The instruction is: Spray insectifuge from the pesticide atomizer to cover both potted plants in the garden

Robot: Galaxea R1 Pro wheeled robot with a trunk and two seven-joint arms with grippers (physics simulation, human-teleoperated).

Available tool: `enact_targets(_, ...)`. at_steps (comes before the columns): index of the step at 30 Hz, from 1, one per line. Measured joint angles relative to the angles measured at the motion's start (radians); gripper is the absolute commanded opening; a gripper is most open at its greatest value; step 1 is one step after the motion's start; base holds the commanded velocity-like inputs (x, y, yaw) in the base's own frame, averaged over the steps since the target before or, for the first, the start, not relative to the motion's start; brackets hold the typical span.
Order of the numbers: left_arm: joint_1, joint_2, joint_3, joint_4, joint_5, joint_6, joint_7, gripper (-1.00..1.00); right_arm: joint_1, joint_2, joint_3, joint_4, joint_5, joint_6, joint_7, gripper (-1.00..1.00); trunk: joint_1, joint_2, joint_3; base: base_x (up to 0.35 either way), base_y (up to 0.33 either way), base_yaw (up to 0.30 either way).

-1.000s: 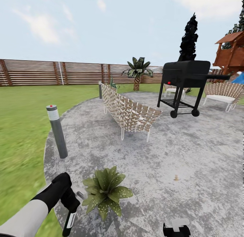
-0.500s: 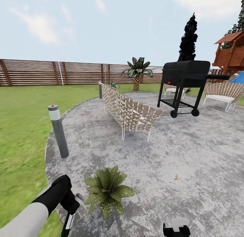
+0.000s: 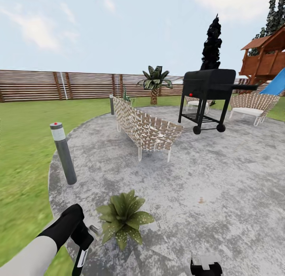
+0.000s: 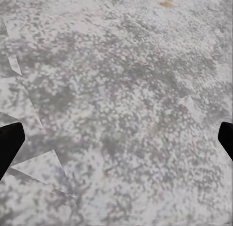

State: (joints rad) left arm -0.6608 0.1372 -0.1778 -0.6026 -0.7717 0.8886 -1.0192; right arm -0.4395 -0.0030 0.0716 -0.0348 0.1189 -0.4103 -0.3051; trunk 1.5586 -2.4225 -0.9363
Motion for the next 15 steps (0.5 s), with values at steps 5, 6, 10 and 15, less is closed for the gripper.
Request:
enact_targets(5, 0.0, -0.001, 0.003, 0.0, 0.0, 0.0, 0.0, -1.0, 0.0, 0.0, -0.001, 0.0, 0.0, 0.0, -0.001, 1.0, 0.0, 0.0, 0.0, -0.083, 0.272, -0.001)
enact_targets(6, 0.0, -0.001, 0.003, 0.0, -0.001, 0.001, 0.0, -1.0, 0.0, 0.0, -0.001, 0.0, 0.0, 0.0, -0.001, 1.0, 0.0, 0.0, 0.0, -0.008, 0.3, 0.0)
enact_targets(10, 0.0, -0.001, 0.002, 0.0, -0.001, 0.002, -0.002, -1.0, 0.0, 0.001, 0.0, -0.001, 0.0, 0.0, -0.001, 1.0, -0.001, 0.0, 0.0, 0.055, 0.302, 0.0)
enact_targets(15, 0.0, -0.003, 0.002, 0.0, 0.002, 0.001, -0.001, -1.0, 0.0, 0.002, 0.0, -0.001, -0.002, -0.002, -0.001, 1.0, -0.001, 0.0, 0.0, 0.051, 0.143, -0.005)
